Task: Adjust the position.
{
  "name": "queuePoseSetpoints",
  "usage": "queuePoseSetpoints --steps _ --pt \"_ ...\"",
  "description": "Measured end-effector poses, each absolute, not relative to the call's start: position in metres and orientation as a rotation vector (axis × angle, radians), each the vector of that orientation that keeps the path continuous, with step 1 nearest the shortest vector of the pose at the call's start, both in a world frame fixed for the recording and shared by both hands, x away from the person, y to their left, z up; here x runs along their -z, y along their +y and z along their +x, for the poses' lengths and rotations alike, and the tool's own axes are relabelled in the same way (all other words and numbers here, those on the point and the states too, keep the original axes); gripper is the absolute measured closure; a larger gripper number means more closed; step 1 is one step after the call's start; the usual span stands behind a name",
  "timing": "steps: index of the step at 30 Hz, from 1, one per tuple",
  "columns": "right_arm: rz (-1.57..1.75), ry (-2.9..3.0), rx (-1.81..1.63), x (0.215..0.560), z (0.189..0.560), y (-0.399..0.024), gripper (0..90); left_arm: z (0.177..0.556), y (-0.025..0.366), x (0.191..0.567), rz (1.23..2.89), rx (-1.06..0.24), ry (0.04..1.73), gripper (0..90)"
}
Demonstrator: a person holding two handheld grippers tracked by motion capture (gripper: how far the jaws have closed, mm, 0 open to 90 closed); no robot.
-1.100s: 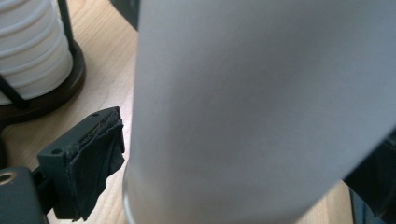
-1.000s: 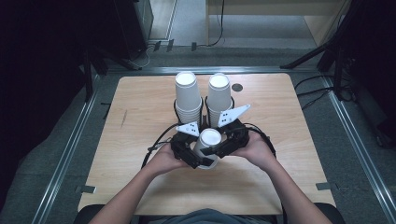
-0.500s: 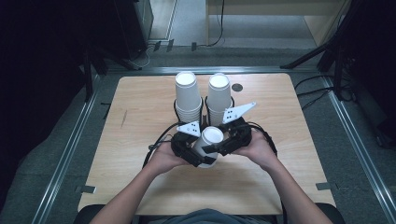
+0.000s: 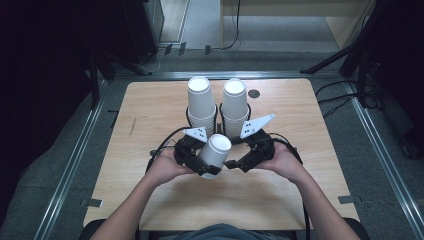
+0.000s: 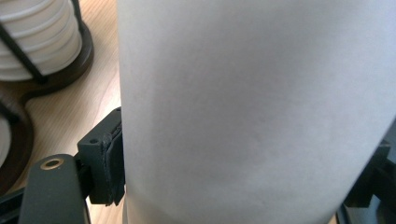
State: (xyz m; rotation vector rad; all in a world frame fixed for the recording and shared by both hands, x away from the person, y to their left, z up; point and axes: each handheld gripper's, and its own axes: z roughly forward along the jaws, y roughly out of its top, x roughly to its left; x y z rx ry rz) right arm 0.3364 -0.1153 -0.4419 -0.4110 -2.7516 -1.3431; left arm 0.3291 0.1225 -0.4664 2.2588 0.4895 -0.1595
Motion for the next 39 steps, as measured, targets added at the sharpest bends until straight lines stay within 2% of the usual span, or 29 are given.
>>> queuePoseSetpoints --steps 8,18,39 --pt "-0.391 -2.734 1.258 0.454 0.337 -0.114 14.3 0.329 0.139 0.457 2.279 0.108 0.514 16.0" --pt "-0.382 -2.779 1.167 0.467 0.339 -0.113 15.3 0.331 0.138 0.455 2.411 0.063 0.500 15.9" --pt "-0.343 -2.772 1.226 0.466 0.341 -0.115 15.8 0.332 0.102 0.476 2.592 0.110 0.409 15.8"
